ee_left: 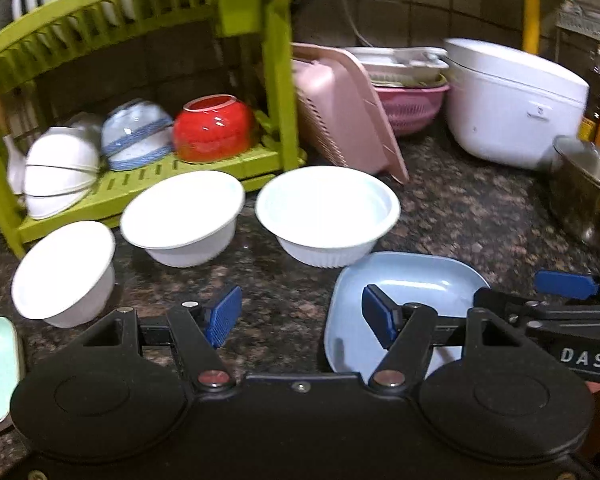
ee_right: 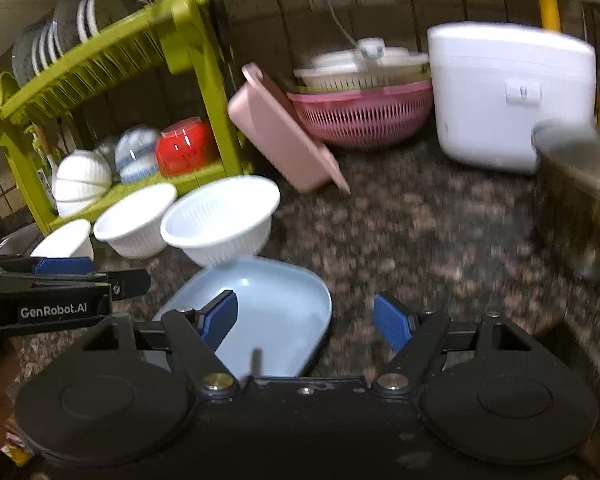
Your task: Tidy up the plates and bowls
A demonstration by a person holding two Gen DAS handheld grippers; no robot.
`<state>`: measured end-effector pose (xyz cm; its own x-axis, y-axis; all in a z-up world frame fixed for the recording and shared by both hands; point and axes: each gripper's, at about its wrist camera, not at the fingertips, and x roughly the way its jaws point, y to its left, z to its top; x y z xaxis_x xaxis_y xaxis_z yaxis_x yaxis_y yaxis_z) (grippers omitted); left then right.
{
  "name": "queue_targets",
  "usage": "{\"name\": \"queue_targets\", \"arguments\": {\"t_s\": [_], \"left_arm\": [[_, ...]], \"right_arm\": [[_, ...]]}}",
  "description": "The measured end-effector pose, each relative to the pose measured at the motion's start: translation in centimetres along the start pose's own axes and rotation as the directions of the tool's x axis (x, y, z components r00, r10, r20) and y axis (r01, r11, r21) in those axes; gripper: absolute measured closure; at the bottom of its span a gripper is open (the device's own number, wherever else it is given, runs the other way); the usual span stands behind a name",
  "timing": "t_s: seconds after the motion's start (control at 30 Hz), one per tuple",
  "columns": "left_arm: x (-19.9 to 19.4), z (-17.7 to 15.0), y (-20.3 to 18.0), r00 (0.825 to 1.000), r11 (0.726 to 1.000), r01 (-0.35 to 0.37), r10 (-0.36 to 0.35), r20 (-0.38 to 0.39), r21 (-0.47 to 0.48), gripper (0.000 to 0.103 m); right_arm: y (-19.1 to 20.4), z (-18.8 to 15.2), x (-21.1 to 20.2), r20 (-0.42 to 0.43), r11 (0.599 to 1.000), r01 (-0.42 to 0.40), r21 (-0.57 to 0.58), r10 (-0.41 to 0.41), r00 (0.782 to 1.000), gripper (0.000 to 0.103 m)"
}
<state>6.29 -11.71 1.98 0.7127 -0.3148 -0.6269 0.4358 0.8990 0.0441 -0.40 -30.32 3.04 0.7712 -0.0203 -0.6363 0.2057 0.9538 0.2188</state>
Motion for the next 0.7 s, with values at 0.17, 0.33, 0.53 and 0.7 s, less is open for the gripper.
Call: {"name": "queue_targets", "arguments": {"t_s": [0.17,0.33,0.53,0.7], "left_arm": [[1.1,-0.4,-0.2,0.999,0.999,0.042,-0.041,-0.030,0.020,0.034],[2.0,-0.6,-0.2,0.996,0.997,0.075,-0.073,-0.060,0.029,0.034],[3.1,-0.5,-0.2,0.989,0.993,0.112,-0.109,-0.104,0.024,0.041],[3.8,-0.4,-0.5,0.988,0.994,0.109,-0.106,-0.115,0.025,0.042]], "right_arm": [[0.1,-0.6,1.3,-0.061,1.000,0.008,0.014,-0.007,0.998,0.030],[0.0,-0.5,2.4,-0.094,0.999,0.023,0.045,-0.019,0.995,0.034],[0.2,-0.5,3.2,-0.132,0.998,0.023,0.057,-0.015,0.991,0.042],[0.6,-0.6,3.7,-0.138,1.000,0.017,0.020,-0.014,0.990,0.045]]}}
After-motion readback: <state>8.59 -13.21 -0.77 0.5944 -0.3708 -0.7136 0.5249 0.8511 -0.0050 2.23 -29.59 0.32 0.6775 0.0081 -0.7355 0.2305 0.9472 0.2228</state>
